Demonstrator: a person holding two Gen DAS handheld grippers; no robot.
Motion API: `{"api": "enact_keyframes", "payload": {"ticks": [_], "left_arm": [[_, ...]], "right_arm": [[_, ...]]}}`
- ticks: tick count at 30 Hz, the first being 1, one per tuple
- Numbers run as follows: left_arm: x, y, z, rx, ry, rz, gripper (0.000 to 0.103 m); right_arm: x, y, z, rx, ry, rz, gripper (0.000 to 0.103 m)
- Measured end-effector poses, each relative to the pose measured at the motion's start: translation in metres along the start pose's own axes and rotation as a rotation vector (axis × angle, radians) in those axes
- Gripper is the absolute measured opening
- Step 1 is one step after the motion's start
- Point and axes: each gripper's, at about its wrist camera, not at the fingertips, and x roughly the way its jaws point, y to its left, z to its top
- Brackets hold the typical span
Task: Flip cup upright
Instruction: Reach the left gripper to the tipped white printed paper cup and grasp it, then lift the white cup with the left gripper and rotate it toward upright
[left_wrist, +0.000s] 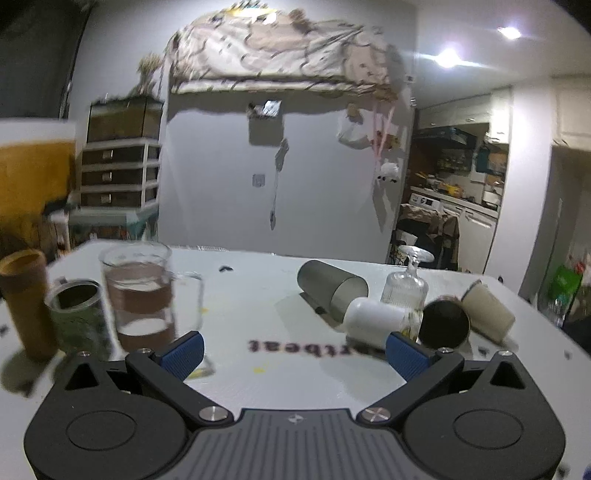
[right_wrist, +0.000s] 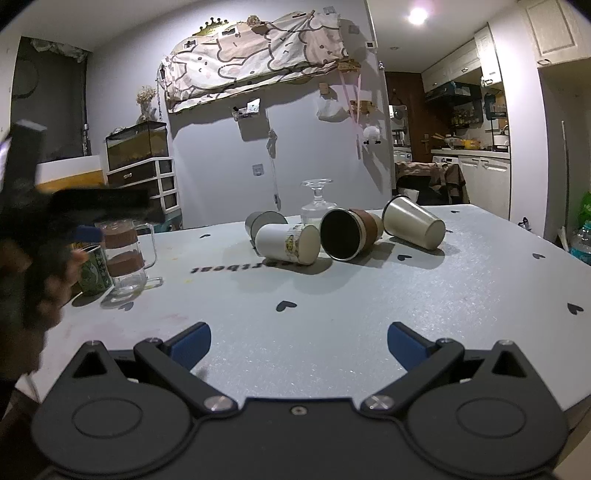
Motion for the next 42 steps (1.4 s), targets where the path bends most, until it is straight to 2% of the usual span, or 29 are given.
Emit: {"api": "enact_keyframes", "payload": {"ticks": [2,9,12,15,19,22,24,26,30,31,32,33,38,42], "left_arm": [[0.018,-0.007,0.008,-0.067,0.044,0.004,0.103],[0.077,-0.029,0.019,-0.286,0.189,-0.056,0.103],[0.107,-0.032,0.016,-0.448,0.281,-0.129,0.102],[0.137,-0.034,0.008,-0.593,0.363,-0.177,0.096],[0.163,-0.04,0.0,-0.683,0.373,-0.181,0.093],[0.177,-0.04,-0.002,-0.742,0.328,-0.162,0.093],[0.187,-0.042,-0.003,-0.758,0.316,-0.133,0.093],[0.198,-0.042,-0.004,-0.778,0.338,-0.102,0.093],[0.203,-0.044,-0.002,-0.76,0.328,-0.103,0.091],[0.204,-0.044,-0.002,-0.76,0.338,-0.11,0.078],[0.206,-0.043,-0.003,-0.77,0.358,-0.128,0.071],[0.207,-0.041,-0.005,-0.792,0.367,-0.155,0.068],[0.192,-0.033,-0.009,-0.788,0.403,-0.21,0.065],[0.17,-0.028,-0.011,-0.718,0.458,-0.277,0.064]], "right_arm": [[0.0,-0.005,-0.001,0.011,0.002,-0.003,0.103],[0.0,-0.023,-0.007,0.047,0.01,-0.025,0.103],[-0.001,-0.032,-0.01,0.061,0.015,-0.039,0.103],[-0.002,-0.039,-0.012,0.066,0.018,-0.052,0.103],[-0.004,-0.05,-0.016,0.073,0.021,-0.073,0.103],[-0.003,-0.057,-0.019,0.081,0.03,-0.087,0.103],[-0.002,-0.059,-0.022,0.082,0.043,-0.093,0.103],[0.001,-0.061,-0.025,0.075,0.061,-0.102,0.103],[0.0,-0.063,-0.026,0.071,0.064,-0.11,0.103],[0.001,-0.063,-0.026,0.073,0.064,-0.112,0.103],[0.001,-0.064,-0.026,0.076,0.065,-0.113,0.103],[0.001,-0.064,-0.026,0.078,0.068,-0.113,0.103],[0.002,-0.059,-0.025,0.07,0.076,-0.096,0.103],[0.002,-0.056,-0.02,0.064,0.058,-0.087,0.103]]}}
